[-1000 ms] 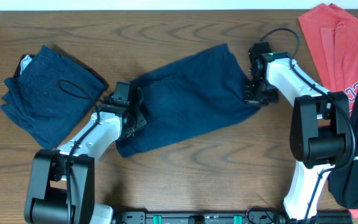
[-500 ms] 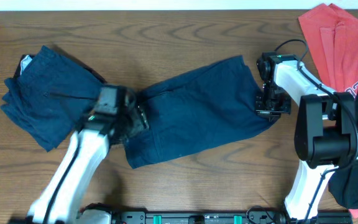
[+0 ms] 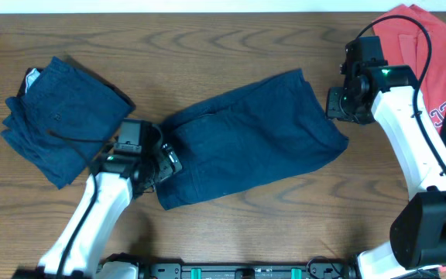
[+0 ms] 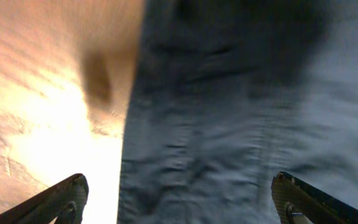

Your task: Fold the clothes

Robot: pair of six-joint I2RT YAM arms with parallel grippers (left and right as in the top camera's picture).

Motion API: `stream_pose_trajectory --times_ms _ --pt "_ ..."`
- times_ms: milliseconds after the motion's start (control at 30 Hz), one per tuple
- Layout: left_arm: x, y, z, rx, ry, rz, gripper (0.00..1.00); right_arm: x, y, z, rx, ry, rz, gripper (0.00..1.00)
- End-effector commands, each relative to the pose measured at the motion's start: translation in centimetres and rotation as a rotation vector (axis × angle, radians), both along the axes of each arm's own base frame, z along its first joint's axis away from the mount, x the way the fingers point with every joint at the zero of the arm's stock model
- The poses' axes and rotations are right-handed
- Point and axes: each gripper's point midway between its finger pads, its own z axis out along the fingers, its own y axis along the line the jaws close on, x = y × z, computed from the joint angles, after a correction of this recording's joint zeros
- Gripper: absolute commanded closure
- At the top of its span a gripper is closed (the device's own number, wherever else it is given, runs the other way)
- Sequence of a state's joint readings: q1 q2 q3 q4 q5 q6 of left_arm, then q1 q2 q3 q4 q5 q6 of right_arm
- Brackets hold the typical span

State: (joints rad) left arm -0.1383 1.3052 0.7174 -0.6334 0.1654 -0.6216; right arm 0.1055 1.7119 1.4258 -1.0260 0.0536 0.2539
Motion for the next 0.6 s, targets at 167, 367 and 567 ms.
stream_pose_trajectory --times_ms 167,367,567 --pt "-0.1 -2.8 -5.0 -0.159 0.169 0.033 0.01 -0.1 1.9 0.4 0.022 -0.006 0.077 0.49" --pt "0.3 -4.4 -6.8 -0.234 0.183 -0.062 0.68 -0.3 2.7 0.3 0.036 0.0 0.11 0.54" --pt "1.3 -3.9 -4.6 -0.204 0.119 -0.124 0.94 -0.4 6.4 0.6 0.149 -0.017 0.272 0.99"
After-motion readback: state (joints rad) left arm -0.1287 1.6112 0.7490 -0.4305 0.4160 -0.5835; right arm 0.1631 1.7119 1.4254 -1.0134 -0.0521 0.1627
